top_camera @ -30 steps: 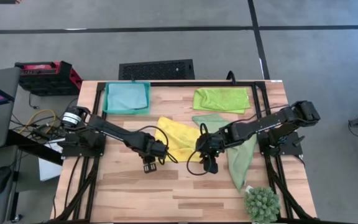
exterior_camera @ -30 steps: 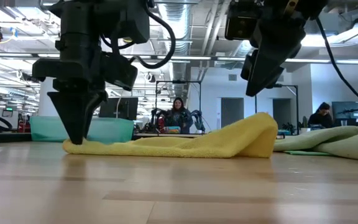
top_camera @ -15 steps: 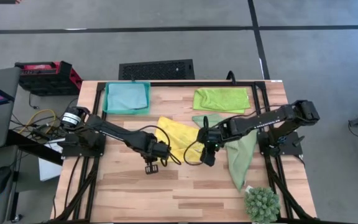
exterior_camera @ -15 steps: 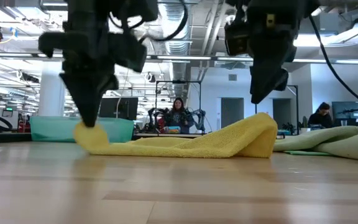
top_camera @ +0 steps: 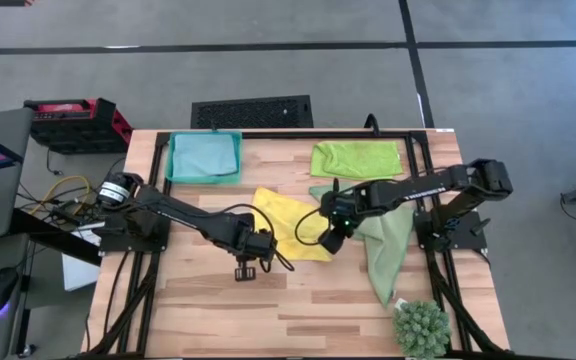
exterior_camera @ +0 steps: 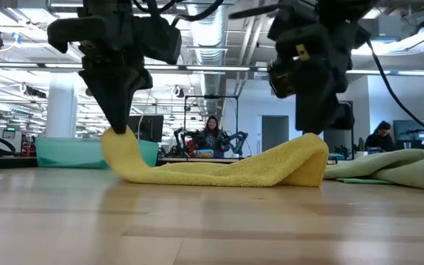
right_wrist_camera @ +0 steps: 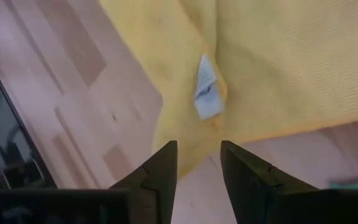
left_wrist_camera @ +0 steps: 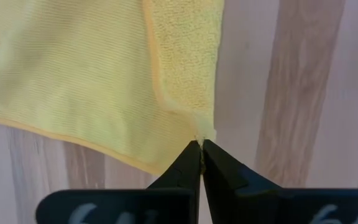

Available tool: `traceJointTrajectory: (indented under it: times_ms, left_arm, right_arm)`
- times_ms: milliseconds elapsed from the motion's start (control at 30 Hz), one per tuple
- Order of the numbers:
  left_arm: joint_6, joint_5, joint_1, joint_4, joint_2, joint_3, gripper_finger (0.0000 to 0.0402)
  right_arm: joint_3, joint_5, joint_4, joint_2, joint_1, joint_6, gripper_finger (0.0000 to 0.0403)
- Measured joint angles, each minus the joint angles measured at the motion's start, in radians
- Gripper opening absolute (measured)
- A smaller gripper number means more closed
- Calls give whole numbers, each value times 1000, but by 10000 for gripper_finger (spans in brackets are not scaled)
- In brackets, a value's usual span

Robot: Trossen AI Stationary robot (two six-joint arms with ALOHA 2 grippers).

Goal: Fold microfiber towels
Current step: Fold the yellow microfiber towel

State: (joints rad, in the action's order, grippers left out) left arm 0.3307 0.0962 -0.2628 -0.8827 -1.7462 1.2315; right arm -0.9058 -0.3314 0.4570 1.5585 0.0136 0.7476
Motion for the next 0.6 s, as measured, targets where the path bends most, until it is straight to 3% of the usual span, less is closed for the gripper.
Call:
traceJointTrajectory:
  times_ms: [300,600]
  left_arm:
    - [11,2,0,-1,0,0,0]
    - [27,2,0,-1,0,0,0]
  right_arm:
    - [76,-8,-78,0,-44,117,140]
    - [82,-58,-177,43,-40,117,138]
